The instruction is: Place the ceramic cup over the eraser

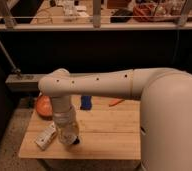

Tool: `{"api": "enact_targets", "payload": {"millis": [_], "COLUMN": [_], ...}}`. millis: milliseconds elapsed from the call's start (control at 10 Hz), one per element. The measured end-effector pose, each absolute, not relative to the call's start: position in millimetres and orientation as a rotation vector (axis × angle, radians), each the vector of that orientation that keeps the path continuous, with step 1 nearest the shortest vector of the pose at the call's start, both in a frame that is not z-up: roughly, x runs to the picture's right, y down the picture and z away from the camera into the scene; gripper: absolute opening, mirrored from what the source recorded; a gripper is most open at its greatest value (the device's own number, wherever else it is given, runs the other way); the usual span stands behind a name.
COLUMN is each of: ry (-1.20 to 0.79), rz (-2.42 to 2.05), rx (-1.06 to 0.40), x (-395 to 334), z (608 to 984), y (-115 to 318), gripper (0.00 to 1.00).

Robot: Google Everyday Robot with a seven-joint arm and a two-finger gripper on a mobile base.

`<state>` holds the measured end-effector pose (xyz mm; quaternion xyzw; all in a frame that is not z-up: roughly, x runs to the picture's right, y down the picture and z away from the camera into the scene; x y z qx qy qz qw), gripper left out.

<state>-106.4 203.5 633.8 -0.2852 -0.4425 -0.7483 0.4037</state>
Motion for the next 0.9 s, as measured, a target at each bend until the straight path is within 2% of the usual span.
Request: {"api": "enact_targets", "payload": {"millis": [300, 700, 900], "ry": [-1.119, -1.122, -1.123], "rz": [-1.887, -1.884, -1.883], "rx": [-0.720, -0.719, -0.718], "x": [-105.1, -102.7, -100.9], "z": [635.9, 638.3, 639.8], "y": [204.9, 207.1, 208.2], "gripper": [0.73, 0.80, 0.80]}}
